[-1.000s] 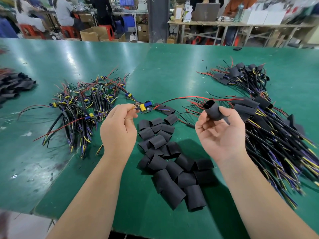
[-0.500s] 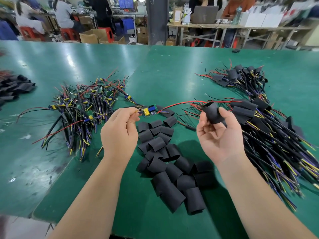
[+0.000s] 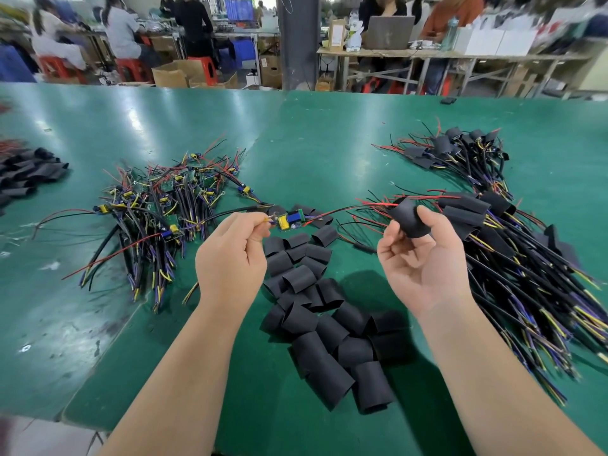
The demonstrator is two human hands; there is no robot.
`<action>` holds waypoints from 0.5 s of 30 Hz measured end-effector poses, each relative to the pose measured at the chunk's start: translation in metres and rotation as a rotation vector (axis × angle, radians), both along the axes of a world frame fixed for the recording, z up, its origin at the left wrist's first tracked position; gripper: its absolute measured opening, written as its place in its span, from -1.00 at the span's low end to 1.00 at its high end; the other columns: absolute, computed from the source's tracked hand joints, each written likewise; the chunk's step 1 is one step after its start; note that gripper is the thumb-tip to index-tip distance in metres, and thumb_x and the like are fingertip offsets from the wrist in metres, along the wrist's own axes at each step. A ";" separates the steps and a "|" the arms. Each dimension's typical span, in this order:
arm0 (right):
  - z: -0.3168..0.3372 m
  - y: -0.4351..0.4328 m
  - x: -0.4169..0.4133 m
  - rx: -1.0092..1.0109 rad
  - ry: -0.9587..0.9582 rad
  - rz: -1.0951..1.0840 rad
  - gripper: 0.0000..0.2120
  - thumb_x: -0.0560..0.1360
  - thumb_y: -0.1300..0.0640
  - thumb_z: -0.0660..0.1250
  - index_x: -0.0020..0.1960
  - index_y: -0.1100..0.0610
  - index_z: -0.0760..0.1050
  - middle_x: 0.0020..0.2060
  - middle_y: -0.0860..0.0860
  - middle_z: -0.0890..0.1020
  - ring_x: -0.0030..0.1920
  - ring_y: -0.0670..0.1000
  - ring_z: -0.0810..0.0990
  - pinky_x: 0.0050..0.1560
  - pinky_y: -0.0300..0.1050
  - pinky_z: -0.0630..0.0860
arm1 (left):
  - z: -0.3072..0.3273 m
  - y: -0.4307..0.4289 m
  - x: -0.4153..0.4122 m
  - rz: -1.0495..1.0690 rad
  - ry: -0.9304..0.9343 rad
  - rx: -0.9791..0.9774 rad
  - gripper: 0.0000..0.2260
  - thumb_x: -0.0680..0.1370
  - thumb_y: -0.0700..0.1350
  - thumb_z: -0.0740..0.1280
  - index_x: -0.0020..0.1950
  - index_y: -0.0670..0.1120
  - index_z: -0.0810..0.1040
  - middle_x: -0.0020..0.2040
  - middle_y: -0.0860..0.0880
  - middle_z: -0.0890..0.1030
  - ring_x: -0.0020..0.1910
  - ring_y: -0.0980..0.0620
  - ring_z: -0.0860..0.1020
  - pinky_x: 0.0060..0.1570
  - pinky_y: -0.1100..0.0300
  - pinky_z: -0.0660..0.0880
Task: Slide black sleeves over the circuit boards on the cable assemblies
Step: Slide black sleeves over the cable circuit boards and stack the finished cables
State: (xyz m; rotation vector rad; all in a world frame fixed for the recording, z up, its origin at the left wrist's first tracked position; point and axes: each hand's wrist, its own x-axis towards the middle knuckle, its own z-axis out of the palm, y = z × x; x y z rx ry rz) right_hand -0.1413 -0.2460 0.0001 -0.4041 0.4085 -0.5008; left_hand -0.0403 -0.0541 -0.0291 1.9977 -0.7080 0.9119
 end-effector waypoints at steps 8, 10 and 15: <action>0.004 -0.004 0.000 -0.268 -0.028 0.082 -0.81 0.35 0.33 0.35 -0.04 0.20 0.50 -0.33 -0.01 0.53 -0.44 -0.15 0.47 -0.34 -0.38 0.42 | 0.001 -0.002 -0.004 -0.014 0.112 0.212 -0.89 0.53 -0.24 0.31 -0.09 -0.13 0.65 -0.21 0.01 0.64 -0.22 -0.06 0.58 -0.31 0.17 0.42; 0.004 -0.003 -0.001 -0.289 -0.094 0.123 -0.73 0.28 0.28 0.36 -0.01 0.21 0.53 -0.30 -0.01 0.58 -0.40 -0.16 0.51 -0.31 -0.39 0.45 | 0.001 -0.004 -0.006 -0.036 0.145 0.221 -0.87 0.54 -0.21 0.28 -0.09 -0.13 0.64 -0.20 0.02 0.64 -0.20 -0.06 0.58 -0.28 0.18 0.41; -0.002 0.011 0.000 -0.452 -0.103 0.261 -0.78 0.31 0.23 0.36 -0.04 0.16 0.50 -0.06 0.02 0.68 -0.36 -0.16 0.55 -0.27 -0.36 0.48 | 0.003 -0.014 -0.017 -0.153 0.165 0.192 -0.82 0.54 -0.16 0.23 -0.09 -0.15 0.62 -0.24 0.03 0.63 -0.19 -0.06 0.57 -0.21 0.08 0.49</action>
